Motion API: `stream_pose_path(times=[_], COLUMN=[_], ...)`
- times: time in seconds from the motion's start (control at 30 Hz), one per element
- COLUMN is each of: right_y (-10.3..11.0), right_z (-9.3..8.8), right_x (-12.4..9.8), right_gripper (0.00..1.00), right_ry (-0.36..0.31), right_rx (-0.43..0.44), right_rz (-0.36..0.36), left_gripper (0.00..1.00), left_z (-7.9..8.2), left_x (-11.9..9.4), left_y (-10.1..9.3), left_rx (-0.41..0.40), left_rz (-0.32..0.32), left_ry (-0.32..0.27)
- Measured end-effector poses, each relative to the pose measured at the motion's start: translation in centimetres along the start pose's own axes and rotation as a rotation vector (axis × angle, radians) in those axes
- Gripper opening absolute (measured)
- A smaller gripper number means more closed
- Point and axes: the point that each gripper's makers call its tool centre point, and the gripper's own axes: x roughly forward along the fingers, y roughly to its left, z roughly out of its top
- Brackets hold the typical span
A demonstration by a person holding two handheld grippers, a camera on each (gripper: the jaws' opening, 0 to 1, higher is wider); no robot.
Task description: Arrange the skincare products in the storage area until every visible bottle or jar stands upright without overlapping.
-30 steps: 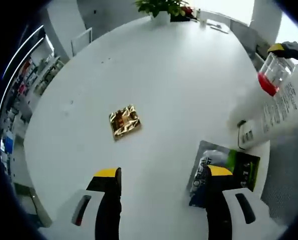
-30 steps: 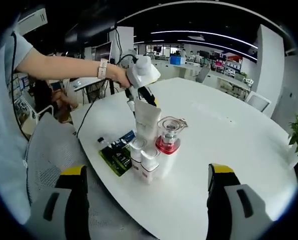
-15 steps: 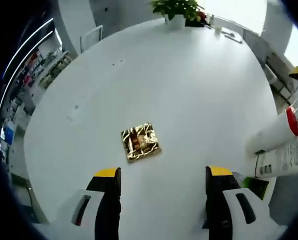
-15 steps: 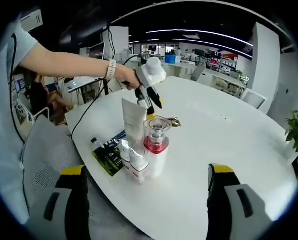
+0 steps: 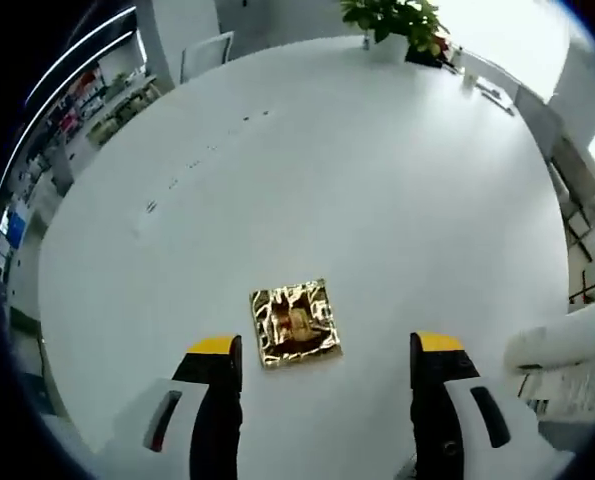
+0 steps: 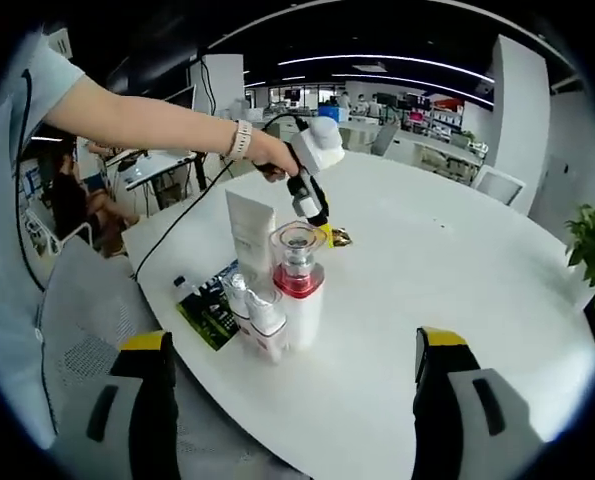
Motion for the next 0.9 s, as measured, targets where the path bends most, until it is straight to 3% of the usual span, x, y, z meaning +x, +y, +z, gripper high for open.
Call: stream_pose_path(times=[0.2,0.6,0.9], right_y=[-0.2,-0.7,-1.1], right_z=[-0.4,-1.0,-1.0], right_x=[0.4,0.9,1.0], right_gripper=[1.0,1.0,1.0], right_ry=[0.003,0.018,0.015], right_rx=[0.02,0.035,0.042], right_rz=[0.003,0.004,0.003], left_gripper=[0.62,0.65,0.62], left_z=[-0.1,0.3,0.0], left_x=[1.5,3.3,3.2], left_y=[0.6,1.6,1.9], left_rx=[-0.067,-0.132,-0.094], left_rz=[0.013,0.006,0.049], left_ry=[0.029,0.053,0.089])
